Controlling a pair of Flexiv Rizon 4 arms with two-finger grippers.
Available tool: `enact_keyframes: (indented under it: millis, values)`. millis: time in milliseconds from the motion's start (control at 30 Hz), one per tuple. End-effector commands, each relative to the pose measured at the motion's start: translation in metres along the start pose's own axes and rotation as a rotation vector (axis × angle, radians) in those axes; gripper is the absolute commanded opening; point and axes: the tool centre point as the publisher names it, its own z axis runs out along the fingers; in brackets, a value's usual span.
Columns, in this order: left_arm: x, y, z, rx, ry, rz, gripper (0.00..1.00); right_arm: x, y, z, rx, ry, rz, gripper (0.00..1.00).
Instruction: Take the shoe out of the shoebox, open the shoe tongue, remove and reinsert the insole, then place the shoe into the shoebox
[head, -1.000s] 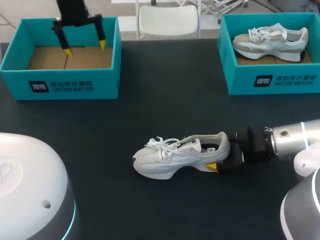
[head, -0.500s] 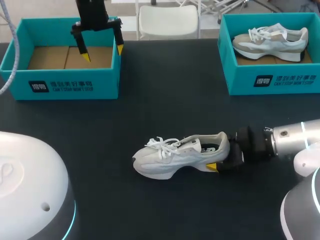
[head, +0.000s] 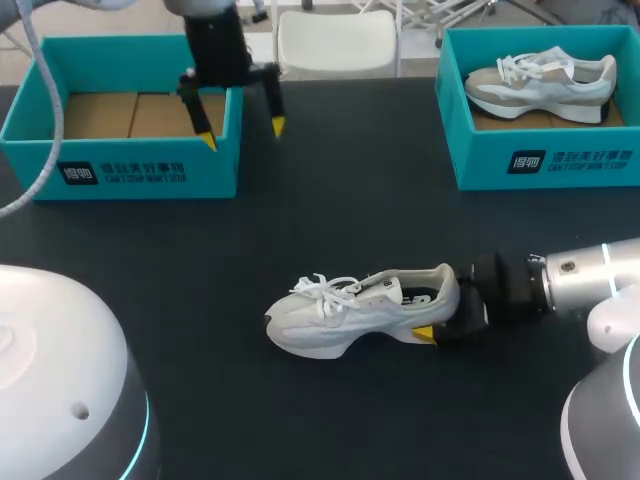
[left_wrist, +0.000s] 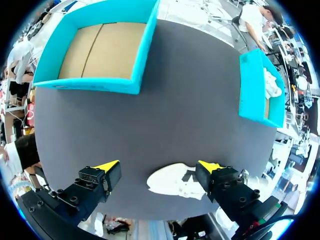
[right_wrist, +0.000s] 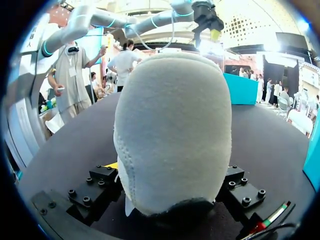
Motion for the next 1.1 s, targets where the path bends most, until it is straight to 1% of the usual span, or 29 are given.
enact_keyframes:
  millis: [33,67,100,200,233,300,333,367,467,533,1033,1100]
  values:
    - [0.009,0.046,0.007,0.054,0.017,0.004,1.0,0.001,-0.003,0.007,0.003,-0.002,0.0,0.0]
    - [0.014,0.055,0.01,0.06,0.009,0.012,1.0,0.001,-0.003,0.007,0.003,-0.002,0.0,0.0]
    - [0.016,0.059,0.01,0.067,0.008,-0.007,1.0,0.001,-0.003,0.007,0.003,-0.002,0.0,0.0]
    - [0.023,0.076,0.015,0.026,0.044,-0.001,1.0,0.001,-0.003,0.007,0.003,-0.002,0.0,0.0]
    - [0.027,0.082,0.017,0.065,0.015,-0.005,1.0,0.001,-0.003,0.007,0.003,-0.002,0.0,0.0]
    - [0.032,0.093,0.018,0.029,0.051,0.002,1.0,0.001,-0.003,0.007,0.003,-0.002,0.0,0.0]
    - [0.035,0.101,0.02,0.04,0.045,0.002,1.0,0.001,-0.003,0.007,0.003,-0.002,0.0,0.0]
    - [0.038,0.108,0.021,0.029,0.062,-0.002,1.0,0.001,-0.003,0.007,0.003,-0.002,0.0,0.0]
    - [0.049,0.134,0.029,0.044,0.05,0.002,1.0,0.001,-0.003,0.007,0.003,-0.002,0.0,0.0]
    - [0.055,0.146,0.034,0.034,0.054,-0.037,1.0,0.001,-0.003,0.007,0.003,-0.002,0.0,0.0]
    - [0.055,0.146,0.034,0.034,0.054,-0.037,1.0,0.001,-0.003,0.007,0.003,-0.002,0.0,0.0]
    - [0.059,0.16,0.043,0.008,0.031,-0.051,1.0,0.001,-0.003,0.007,0.003,-0.002,0.0,0.0]
